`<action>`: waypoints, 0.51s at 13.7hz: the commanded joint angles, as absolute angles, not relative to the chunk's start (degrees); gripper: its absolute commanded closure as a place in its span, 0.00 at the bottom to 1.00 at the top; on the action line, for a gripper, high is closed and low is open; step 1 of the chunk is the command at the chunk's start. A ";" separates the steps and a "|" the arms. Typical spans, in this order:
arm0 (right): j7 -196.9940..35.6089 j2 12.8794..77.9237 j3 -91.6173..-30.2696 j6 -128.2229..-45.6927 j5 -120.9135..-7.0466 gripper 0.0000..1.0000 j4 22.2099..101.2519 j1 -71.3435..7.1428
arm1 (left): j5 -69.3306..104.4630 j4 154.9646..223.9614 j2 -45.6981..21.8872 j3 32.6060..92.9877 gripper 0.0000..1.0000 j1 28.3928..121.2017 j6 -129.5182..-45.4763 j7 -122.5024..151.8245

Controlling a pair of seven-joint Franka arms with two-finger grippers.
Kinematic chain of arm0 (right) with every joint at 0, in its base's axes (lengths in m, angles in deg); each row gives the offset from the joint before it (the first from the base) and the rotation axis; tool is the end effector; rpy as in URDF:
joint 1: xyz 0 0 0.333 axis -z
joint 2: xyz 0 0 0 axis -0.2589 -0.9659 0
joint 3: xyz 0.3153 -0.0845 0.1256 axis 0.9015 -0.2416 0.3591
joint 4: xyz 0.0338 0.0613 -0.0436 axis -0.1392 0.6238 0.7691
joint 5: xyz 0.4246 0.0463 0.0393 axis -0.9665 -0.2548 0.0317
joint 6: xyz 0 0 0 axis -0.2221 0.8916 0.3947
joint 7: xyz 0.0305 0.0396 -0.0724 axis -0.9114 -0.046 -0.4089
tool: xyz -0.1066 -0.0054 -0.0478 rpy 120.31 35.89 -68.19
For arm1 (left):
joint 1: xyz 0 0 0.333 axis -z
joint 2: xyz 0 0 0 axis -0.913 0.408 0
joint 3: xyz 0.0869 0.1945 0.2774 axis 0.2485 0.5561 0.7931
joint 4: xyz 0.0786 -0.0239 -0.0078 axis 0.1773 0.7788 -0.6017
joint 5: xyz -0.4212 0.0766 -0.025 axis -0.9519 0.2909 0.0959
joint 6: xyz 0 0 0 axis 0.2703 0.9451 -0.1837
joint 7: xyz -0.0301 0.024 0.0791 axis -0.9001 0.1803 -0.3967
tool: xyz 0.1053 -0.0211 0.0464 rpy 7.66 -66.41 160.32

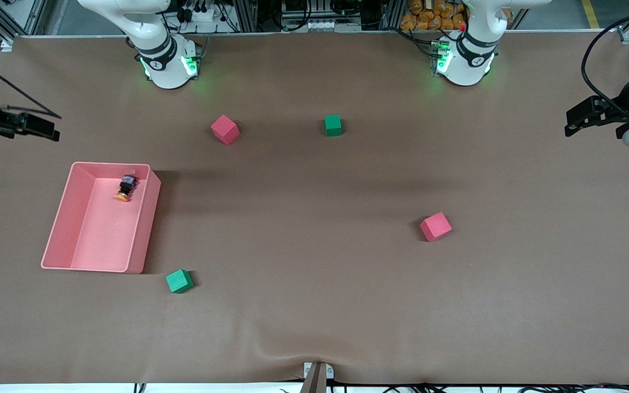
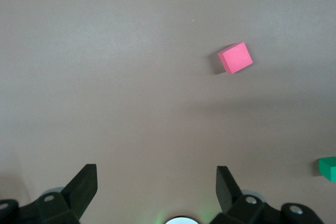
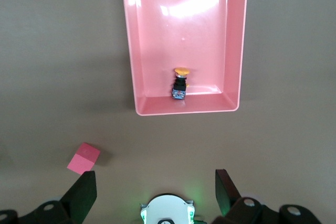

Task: Place and upright button with both arms
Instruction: 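Move the right gripper toward the pink tray, then lower the right gripper into the tray over the yellow button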

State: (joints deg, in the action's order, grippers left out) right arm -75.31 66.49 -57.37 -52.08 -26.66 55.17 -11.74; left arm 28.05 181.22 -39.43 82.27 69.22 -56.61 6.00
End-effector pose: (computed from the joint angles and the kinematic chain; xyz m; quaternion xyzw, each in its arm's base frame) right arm 0.5779 -0.0525 0.5920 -0.9912 0.0477 0.1235 0.0010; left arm 0.5714 -0.0171 0.6504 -0.9988 0.0367 0.0295 0.0126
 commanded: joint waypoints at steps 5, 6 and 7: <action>-75.75 65.61 -56.90 -65.87 -25.02 0.00 67.18 -10.08 | 27.26 179.75 -38.67 82.27 0.00 69.26 -56.12 4.96; -75.75 65.79 -56.90 -68.95 -24.94 0.00 69.99 -9.56 | 27.26 179.75 -38.67 82.27 0.00 69.26 -56.12 4.96; -76.01 65.96 -56.90 -71.85 -25.02 0.00 72.81 -9.29 | 27.26 179.66 -38.67 82.27 0.00 69.26 -56.12 4.96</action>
